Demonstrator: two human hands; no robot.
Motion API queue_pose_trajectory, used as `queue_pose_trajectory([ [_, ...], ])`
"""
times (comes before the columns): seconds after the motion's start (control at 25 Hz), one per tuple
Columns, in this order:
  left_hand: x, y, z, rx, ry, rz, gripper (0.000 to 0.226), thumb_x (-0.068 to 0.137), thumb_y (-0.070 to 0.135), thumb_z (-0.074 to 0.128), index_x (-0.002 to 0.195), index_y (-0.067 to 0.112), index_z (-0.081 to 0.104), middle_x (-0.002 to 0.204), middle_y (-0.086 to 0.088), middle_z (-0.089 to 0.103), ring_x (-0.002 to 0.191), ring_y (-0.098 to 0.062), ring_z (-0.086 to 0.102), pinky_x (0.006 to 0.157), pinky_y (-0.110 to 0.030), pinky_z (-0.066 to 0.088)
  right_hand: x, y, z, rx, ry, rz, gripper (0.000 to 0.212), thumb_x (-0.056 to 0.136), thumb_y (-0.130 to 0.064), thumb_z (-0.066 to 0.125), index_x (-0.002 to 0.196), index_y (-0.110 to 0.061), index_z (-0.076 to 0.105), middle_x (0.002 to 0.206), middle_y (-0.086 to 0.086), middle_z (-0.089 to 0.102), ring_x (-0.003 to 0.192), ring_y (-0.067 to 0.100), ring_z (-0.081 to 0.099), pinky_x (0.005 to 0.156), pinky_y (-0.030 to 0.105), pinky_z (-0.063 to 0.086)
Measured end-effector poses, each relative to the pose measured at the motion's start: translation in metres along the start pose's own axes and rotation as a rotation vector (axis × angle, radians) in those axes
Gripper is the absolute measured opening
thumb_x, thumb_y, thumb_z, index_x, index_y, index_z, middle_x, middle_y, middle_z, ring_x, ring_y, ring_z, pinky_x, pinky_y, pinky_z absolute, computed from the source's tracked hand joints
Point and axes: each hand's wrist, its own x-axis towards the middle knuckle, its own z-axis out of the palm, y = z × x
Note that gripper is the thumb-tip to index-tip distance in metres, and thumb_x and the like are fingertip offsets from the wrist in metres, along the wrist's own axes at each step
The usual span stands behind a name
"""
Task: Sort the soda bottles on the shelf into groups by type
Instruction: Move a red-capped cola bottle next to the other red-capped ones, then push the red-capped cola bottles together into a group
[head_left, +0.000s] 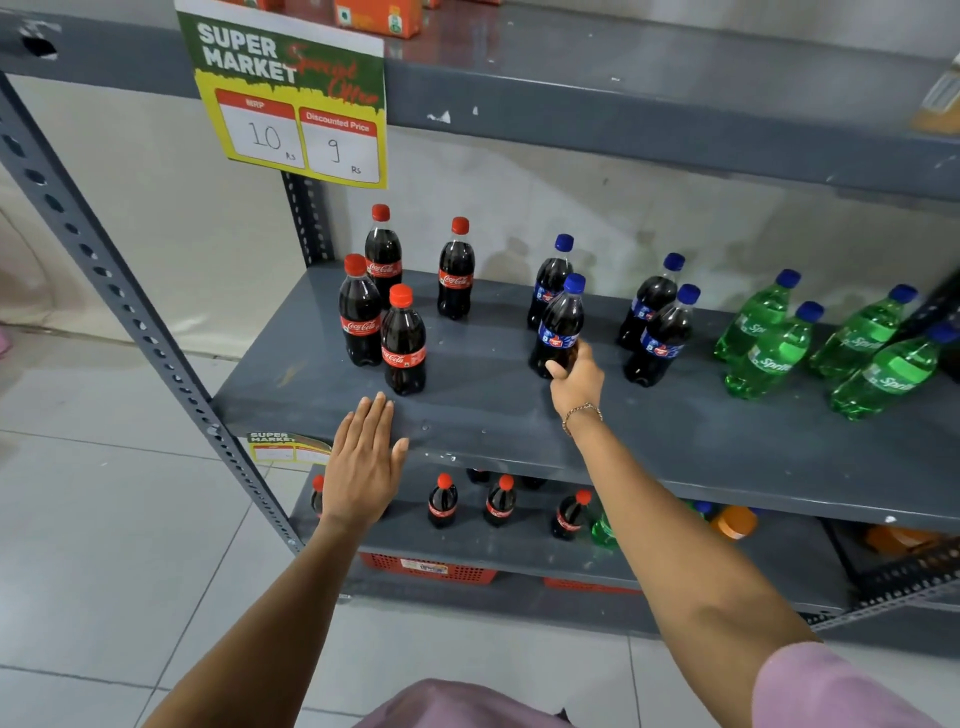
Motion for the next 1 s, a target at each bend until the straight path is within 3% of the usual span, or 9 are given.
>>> queue_pose_trajectory([
  [0.44, 0.000, -0.002, 0.002, -0.028, 0.023, 0.017, 0.061, 0.098, 0.042, 0.019, 0.138, 0.001, 0.040, 0.146, -0.015, 0.041, 0.138, -0.029, 0.031, 0.114, -0.040, 0.019, 0.013, 0.001, 0.004, -0.030, -0.010, -0.002, 0.050, 0.085, 0.002, 0.056, 0.132, -0.006, 0.041, 0.118, 0.019, 0.061, 0.111, 0.030, 0.056, 0.085, 0.022, 0.038],
  [0.72, 0.001, -0.002, 0.002, -0.042, 0.029, 0.027, 0.060, 0.098, 0.041, 0.021, 0.138, 0.001, 0.040, 0.145, -0.016, 0.041, 0.138, -0.029, 0.032, 0.114, -0.041, 0.021, 0.013, -0.001, 0.003, -0.031, -0.013, -0.013, 0.050, 0.087, 0.001, 0.055, 0.133, -0.007, 0.040, 0.120, 0.019, 0.061, 0.112, 0.031, 0.055, 0.094, 0.030, 0.042],
  [0.88, 0.000, -0.002, 0.000, -0.056, 0.021, 0.028, 0.062, 0.098, 0.043, 0.018, 0.138, 0.001, 0.040, 0.145, -0.016, 0.041, 0.138, -0.029, 0.032, 0.114, -0.041, 0.022, 0.009, 0.001, 0.003, 0.014, -0.021, -0.004, 0.051, 0.087, 0.001, 0.054, 0.135, -0.010, 0.039, 0.121, 0.016, 0.060, 0.113, 0.028, 0.055, 0.090, 0.023, 0.039],
  [1.0, 0.000, -0.002, 0.000, -0.054, 0.015, 0.028, 0.063, 0.098, 0.044, 0.016, 0.138, 0.001, 0.039, 0.146, -0.015, 0.041, 0.139, -0.029, 0.031, 0.115, -0.042, 0.022, 0.009, 0.000, 0.000, 0.012, -0.064, 0.004, 0.052, 0.088, -0.002, 0.054, 0.136, -0.011, 0.036, 0.124, 0.016, 0.059, 0.115, 0.029, 0.053, 0.093, 0.026, 0.039],
])
